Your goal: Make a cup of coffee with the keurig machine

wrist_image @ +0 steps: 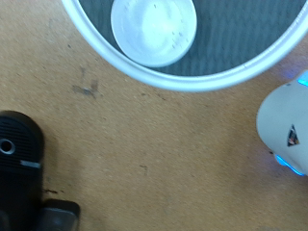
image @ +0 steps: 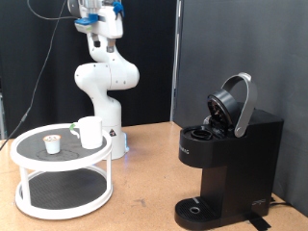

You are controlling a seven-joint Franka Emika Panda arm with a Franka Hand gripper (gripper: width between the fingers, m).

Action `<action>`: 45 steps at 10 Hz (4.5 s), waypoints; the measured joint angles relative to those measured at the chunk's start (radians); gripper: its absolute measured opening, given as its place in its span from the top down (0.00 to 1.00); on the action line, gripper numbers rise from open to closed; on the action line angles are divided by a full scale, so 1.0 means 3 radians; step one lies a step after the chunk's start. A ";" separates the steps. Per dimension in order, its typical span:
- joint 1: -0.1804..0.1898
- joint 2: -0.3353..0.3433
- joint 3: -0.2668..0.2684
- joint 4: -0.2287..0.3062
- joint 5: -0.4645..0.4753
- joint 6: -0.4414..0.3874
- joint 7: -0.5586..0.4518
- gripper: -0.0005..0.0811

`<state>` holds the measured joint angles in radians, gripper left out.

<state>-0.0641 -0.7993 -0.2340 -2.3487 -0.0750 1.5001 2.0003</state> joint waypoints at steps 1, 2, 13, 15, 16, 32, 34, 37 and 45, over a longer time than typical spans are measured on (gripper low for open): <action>-0.0027 0.0042 -0.0098 0.0014 -0.0024 0.0087 -0.0034 0.09; -0.0055 0.0093 -0.0187 0.0042 -0.0053 0.0141 -0.0048 0.09; -0.0134 0.0638 -0.0751 0.0482 -0.0311 0.0282 -0.0482 0.09; -0.0143 0.0639 -0.0809 0.0356 -0.0344 0.0389 -0.0492 0.09; -0.0155 0.0643 -0.0831 0.0246 -0.0371 0.0538 -0.0489 0.09; -0.0394 0.1212 -0.1028 -0.1012 -0.0791 0.2653 -0.0446 0.09; -0.0429 0.1291 -0.1028 -0.1105 -0.0852 0.2833 -0.0404 0.09; -0.0450 0.1386 -0.1028 -0.1212 -0.0880 0.3041 -0.0359 0.09; -0.0454 0.1419 -0.1024 -0.1305 -0.0840 0.3128 -0.0319 0.56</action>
<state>-0.2004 -0.3736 -0.5413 -2.7401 -0.3269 2.4385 1.9046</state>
